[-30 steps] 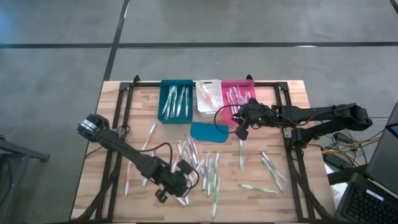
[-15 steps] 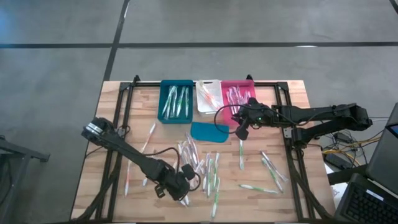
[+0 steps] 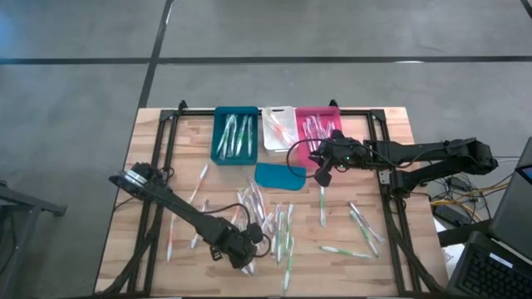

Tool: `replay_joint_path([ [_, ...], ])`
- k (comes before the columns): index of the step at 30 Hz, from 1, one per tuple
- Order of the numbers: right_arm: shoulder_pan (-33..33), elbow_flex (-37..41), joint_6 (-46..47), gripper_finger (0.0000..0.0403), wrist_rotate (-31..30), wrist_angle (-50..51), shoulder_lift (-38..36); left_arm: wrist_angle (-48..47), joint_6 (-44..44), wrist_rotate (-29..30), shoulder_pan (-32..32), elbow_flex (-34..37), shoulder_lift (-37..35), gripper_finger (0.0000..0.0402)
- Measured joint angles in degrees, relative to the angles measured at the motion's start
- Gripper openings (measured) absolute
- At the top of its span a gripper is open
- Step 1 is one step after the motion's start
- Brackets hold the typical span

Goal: Pick & Place Toothbrushes
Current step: Put the green toothbrush into the blue bin

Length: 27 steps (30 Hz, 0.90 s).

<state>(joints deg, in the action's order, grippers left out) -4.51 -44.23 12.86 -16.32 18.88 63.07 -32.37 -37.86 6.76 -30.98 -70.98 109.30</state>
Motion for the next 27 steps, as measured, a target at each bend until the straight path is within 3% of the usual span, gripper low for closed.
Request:
replay_joint_path([
  [6,-0.02,0.0,-1.26,0.0086,0.01,-0.34,0.0,0.16,-0.96,-0.1,0.0,-0.26,1.13,0.0097],
  [13,-0.02,0.0,-2.39,0.0093,0.0,-0.46,0.0,-0.06,0.43,-0.7,-0.02,-0.07,0.08,0.005],
  [18,-0.02,0.0,-2.6,0.0078,0.0,-0.42,0.0,0.82,0.74,-0.58,-0.42,-0.02,-0.53,0.0024],
  [23,-0.02,0.0,-2.6,0.0057,-0.01,-0.42,0.0,0.01,1.54,-0.62,-1.59,-0.02,-1.17,0.0025],
  [27,-0.02,0.0,-2.62,0.0044,-0.02,-0.4,0.0,-6.22,3.26,-0.74,-2.73,-1.84,-2.2,0.0019],
])
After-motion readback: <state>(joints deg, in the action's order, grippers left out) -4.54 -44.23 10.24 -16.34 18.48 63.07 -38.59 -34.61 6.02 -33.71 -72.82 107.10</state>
